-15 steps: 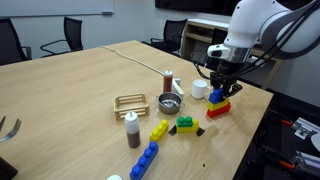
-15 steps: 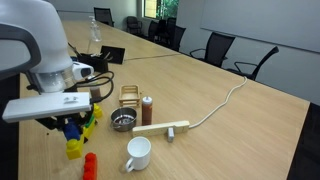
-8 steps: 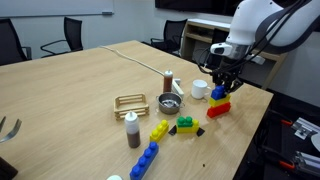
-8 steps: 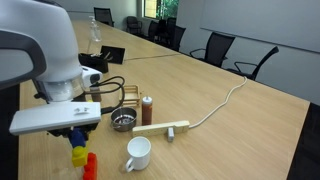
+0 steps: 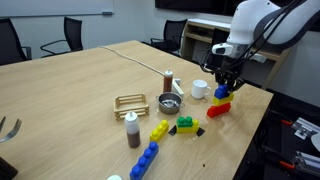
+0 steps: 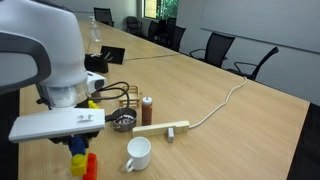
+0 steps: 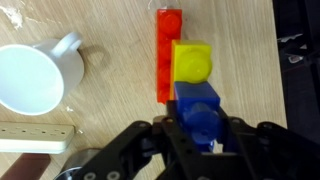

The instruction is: Put the blue-yellow building block on top of the orange building block

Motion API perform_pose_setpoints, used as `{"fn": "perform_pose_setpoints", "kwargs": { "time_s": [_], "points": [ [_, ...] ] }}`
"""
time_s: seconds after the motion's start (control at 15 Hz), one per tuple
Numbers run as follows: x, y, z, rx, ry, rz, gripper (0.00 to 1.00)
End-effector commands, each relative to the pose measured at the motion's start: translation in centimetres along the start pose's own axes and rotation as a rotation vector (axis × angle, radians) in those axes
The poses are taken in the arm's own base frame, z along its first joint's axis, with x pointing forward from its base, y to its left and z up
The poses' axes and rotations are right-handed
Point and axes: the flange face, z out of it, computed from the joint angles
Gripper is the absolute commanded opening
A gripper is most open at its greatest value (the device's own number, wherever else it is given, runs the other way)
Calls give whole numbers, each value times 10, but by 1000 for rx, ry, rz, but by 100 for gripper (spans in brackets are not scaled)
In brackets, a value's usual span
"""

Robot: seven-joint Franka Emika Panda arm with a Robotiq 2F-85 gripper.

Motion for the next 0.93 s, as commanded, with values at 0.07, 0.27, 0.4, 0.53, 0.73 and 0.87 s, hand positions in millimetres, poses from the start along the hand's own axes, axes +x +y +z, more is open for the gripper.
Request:
{"fn": "perform_pose_setpoints", "kwargs": {
  "time_s": [0.07, 0.27, 0.4, 0.53, 0.73, 0.87],
  "points": [
    [0, 0, 0, 1, -1, 0, 35],
    [0, 1, 4, 15, -9, -5, 10],
    [1, 2, 7, 22, -1, -4, 10],
    [1, 3, 9, 17, 4, -5, 10],
    [2, 5, 13, 13, 10, -10, 10],
    [3, 6, 14, 15, 16, -9, 10]
  ]
}}
